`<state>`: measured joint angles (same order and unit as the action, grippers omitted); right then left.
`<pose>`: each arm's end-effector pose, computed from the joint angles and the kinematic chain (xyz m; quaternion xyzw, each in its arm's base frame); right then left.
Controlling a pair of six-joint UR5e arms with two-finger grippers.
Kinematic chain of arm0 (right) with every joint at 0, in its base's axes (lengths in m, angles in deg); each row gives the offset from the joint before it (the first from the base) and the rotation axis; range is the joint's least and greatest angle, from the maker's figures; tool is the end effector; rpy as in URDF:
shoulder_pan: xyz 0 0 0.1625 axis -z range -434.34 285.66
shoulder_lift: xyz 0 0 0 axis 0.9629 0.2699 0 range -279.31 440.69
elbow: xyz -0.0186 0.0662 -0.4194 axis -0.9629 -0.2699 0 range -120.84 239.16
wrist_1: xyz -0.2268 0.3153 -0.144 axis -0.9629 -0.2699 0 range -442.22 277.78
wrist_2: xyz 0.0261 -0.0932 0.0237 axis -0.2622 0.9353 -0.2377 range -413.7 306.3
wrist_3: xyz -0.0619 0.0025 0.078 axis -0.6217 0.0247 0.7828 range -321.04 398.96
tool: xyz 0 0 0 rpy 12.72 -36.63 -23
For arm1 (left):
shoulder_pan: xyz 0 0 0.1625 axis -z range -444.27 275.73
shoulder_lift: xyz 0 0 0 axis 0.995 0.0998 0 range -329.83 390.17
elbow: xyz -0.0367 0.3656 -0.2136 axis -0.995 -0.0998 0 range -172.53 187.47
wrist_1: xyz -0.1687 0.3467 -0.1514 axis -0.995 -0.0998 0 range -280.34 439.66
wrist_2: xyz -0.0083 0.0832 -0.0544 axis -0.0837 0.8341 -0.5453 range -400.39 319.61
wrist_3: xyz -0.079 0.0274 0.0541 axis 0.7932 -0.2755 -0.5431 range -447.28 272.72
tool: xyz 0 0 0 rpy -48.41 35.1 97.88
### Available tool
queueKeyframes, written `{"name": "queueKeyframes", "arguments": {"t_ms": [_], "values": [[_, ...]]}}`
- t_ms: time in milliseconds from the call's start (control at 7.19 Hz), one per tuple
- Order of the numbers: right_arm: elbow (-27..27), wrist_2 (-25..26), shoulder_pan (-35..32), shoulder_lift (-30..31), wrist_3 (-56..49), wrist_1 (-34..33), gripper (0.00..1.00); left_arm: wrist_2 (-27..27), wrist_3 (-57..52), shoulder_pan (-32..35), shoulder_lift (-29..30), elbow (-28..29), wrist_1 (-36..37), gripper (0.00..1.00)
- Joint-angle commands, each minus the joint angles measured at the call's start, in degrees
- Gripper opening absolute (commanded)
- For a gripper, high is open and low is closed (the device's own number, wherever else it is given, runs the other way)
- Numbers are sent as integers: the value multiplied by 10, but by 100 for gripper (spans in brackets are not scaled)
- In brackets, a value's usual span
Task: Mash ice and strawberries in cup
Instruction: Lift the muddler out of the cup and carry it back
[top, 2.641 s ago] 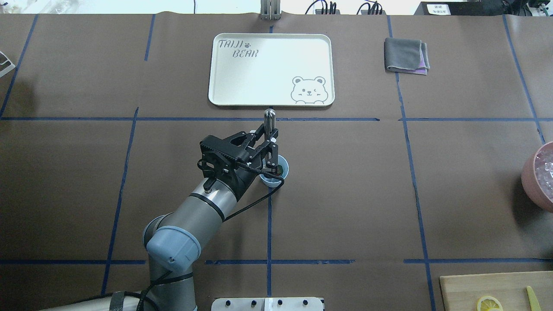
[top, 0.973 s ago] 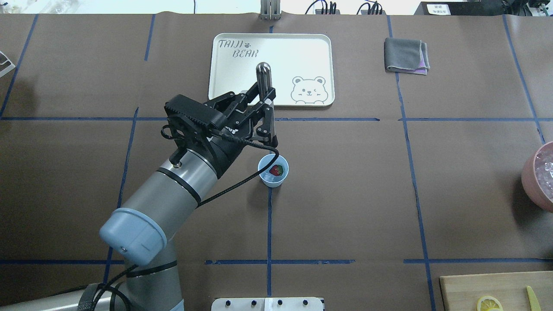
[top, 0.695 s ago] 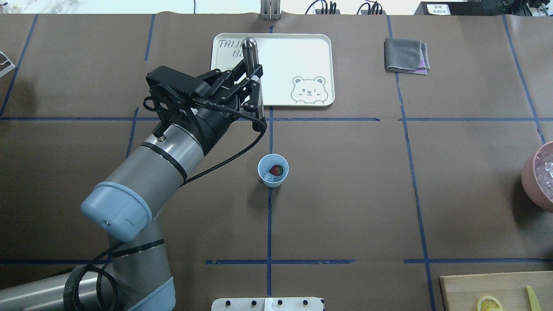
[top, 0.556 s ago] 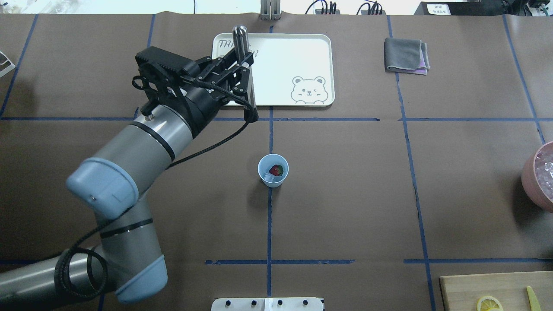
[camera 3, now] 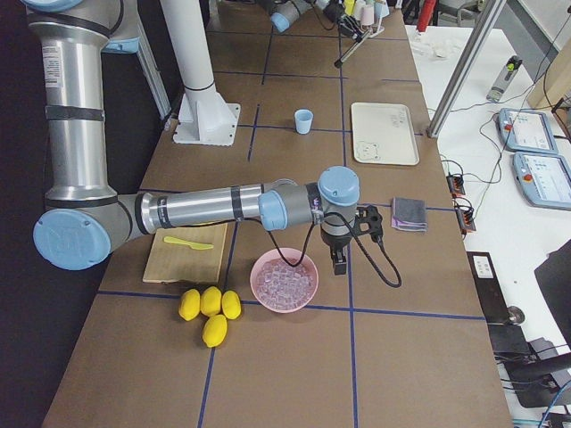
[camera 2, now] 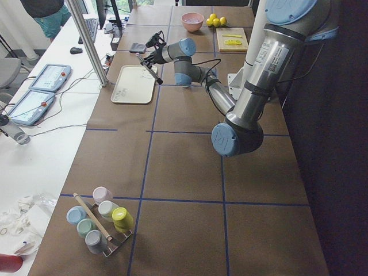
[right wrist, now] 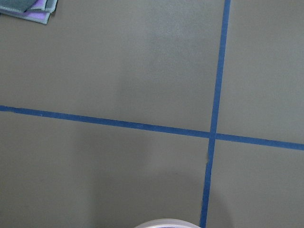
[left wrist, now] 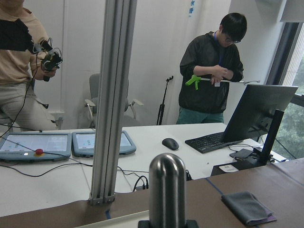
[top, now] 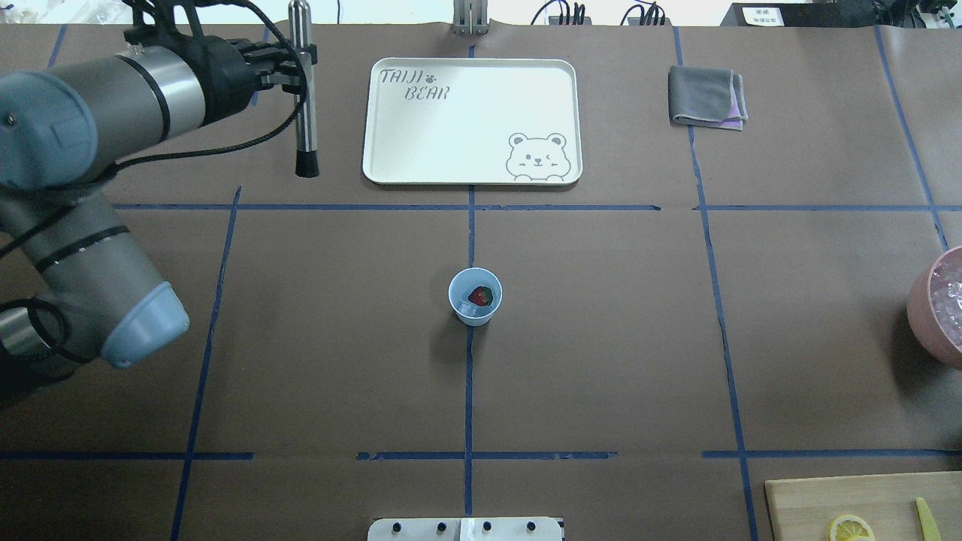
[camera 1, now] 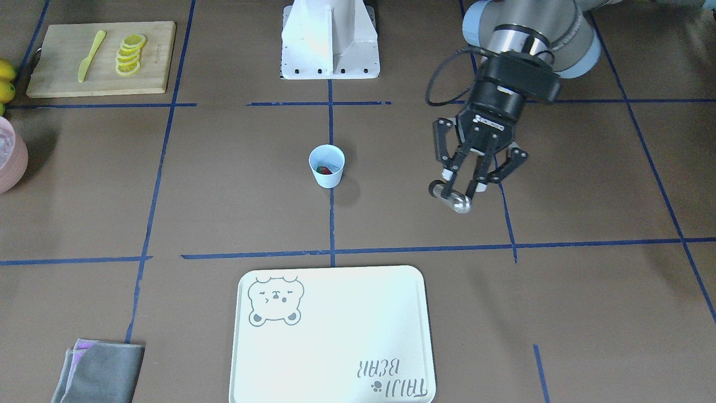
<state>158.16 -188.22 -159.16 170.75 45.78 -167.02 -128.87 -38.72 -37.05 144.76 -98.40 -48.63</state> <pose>0.0180 -0.5046 0.5710 0.0740 -0.3858 -0.0335 0.9190 0.3026 -0.5271 0.2161 0.4506 0.4466 -0.0474 0.7715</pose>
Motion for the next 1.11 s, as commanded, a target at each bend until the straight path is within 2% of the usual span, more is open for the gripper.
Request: {"name": "queueKeyframes", "arguments": {"t_ms": [0, 278, 556, 834, 973], "values": [[1, 1, 0, -5, -1, 1, 100, -152, -5, 75, -20, 8, 121, 0], [-1, 4, 0, -11, -1, 1, 100, -267, -6, 95, -76, 11, 161, 0], [-2, 36, 0, -9, -1, -3, 100, -327, -21, 96, -141, 19, 169, 0], [-15, 35, 1, -3, -5, -2, 100, -366, -143, 127, -153, 18, 307, 0], [-16, 32, 1, -3, -1, 0, 100, -367, -215, 152, -165, 33, 343, 0]]}}
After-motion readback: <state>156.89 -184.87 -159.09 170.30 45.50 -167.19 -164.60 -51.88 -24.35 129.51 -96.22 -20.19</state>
